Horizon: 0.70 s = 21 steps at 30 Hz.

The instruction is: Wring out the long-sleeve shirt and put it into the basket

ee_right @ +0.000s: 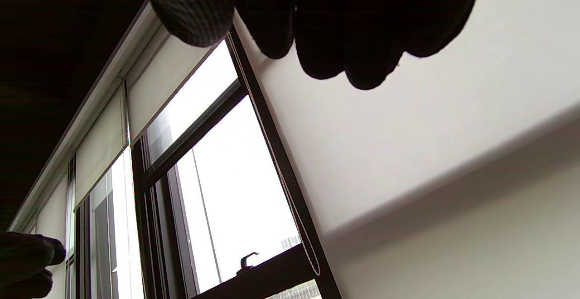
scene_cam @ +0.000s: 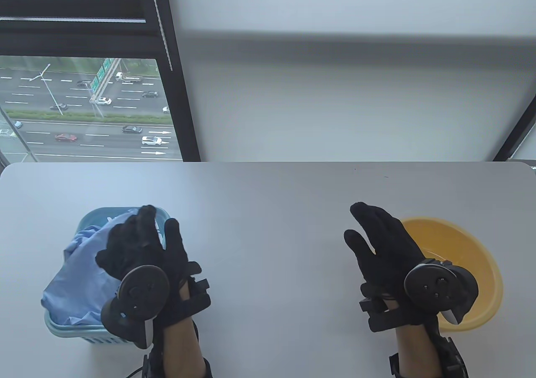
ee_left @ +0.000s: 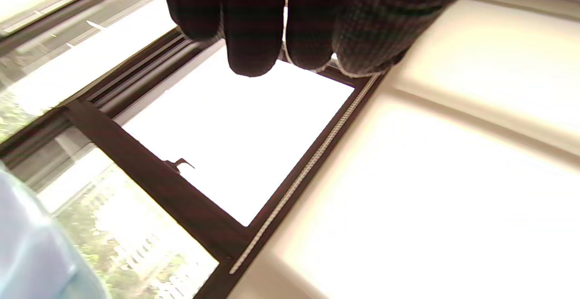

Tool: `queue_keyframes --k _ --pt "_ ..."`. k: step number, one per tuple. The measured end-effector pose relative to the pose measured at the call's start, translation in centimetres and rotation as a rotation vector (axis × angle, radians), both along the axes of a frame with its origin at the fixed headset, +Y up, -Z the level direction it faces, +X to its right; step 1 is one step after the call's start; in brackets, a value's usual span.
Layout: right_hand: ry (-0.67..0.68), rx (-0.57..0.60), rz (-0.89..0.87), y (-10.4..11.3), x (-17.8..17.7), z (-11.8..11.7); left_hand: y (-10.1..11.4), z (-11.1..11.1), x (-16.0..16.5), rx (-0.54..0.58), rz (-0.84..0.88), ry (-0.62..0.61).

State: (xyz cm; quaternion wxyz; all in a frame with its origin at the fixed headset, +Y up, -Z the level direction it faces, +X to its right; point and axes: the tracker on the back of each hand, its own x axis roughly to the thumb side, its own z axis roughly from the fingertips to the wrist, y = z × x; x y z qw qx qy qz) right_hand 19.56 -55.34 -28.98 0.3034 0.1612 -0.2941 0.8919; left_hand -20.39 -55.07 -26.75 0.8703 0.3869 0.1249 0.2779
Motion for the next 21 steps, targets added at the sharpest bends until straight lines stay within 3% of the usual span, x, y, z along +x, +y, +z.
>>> queue_keyframes --k 3,7,14,21 --pt "-0.127 -0.022 0.08 0.0 -0.1 -0.3 0.0 -1.4 3.2 -0.005 -0.06 -0.263" --pt "-0.263 -0.127 0.204 -0.7 -0.4 -1.4 -0.8 -3.3 8.4 -0.096 -0.233 -0.414" --pt "-0.338 -0.253 0.382 -3.7 -2.7 -3.9 -4.9 -6.3 15.4 -0.178 -0.548 -0.46" --pt "-0.338 -0.375 0.546 -7.4 -5.8 -5.9 -7.6 -7.4 16.1 -0.216 -0.685 -0.397"
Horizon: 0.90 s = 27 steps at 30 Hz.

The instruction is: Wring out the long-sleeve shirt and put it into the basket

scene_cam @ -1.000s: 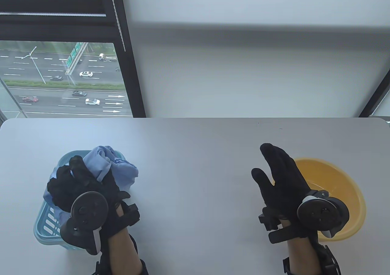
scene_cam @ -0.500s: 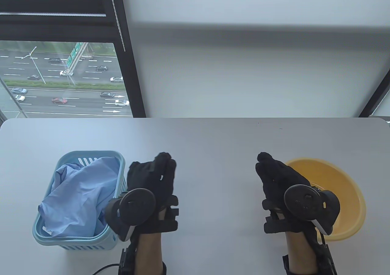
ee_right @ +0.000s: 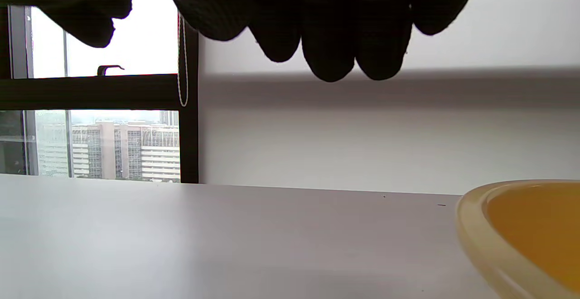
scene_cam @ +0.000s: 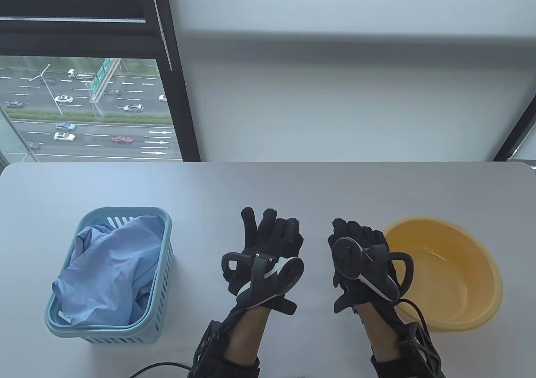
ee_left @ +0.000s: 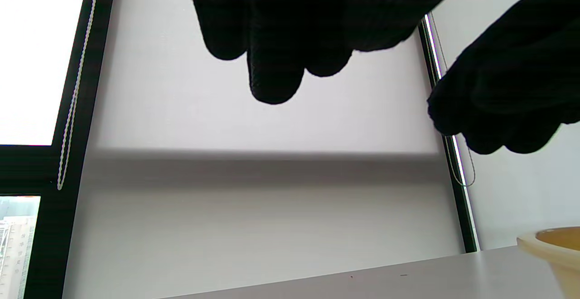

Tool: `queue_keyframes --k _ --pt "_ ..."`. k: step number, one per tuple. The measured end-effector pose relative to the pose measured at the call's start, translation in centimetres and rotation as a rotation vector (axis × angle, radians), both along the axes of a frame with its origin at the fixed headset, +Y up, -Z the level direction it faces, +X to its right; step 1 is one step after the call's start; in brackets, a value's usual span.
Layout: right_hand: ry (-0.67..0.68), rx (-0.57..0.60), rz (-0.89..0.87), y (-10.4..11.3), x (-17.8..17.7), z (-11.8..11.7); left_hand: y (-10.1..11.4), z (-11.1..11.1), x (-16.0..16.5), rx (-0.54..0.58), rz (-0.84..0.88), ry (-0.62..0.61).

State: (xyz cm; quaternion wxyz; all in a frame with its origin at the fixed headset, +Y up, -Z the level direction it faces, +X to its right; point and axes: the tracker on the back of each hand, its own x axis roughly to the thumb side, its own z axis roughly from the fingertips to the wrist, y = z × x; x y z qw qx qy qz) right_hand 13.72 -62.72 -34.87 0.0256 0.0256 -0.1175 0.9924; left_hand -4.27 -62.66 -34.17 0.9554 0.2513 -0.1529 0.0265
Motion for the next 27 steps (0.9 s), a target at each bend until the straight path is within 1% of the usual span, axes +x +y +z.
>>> queue_keyframes --k 1,4,8,10,13,24,27 --pt "0.002 -0.01 0.004 -0.3 -0.1 -0.1 -0.3 -0.2 -0.1 -0.017 0.009 -0.001" --pt "0.016 -0.023 -0.001 -0.8 0.0 -0.1 -1.4 -1.1 -0.2 -0.157 0.01 -0.014" --pt "0.022 0.062 -0.041 -1.0 0.6 -0.1 -2.2 -1.6 -0.5 -0.173 0.028 -0.029" --pt "0.033 0.08 -0.073 -1.1 0.8 -0.2 -2.3 -1.7 -0.7 -0.172 0.032 -0.035" --pt "0.036 0.053 -0.088 -1.5 1.0 -0.5 -2.4 -1.8 -0.8 -0.175 0.036 -0.033" --pt "0.062 0.01 -0.113 -1.8 1.0 -0.7 -2.6 -1.9 -0.7 -0.187 0.025 -0.023" --pt "0.068 -0.012 -0.138 -2.0 1.3 -0.8 -2.8 -2.2 -0.7 -0.211 0.05 -0.039"
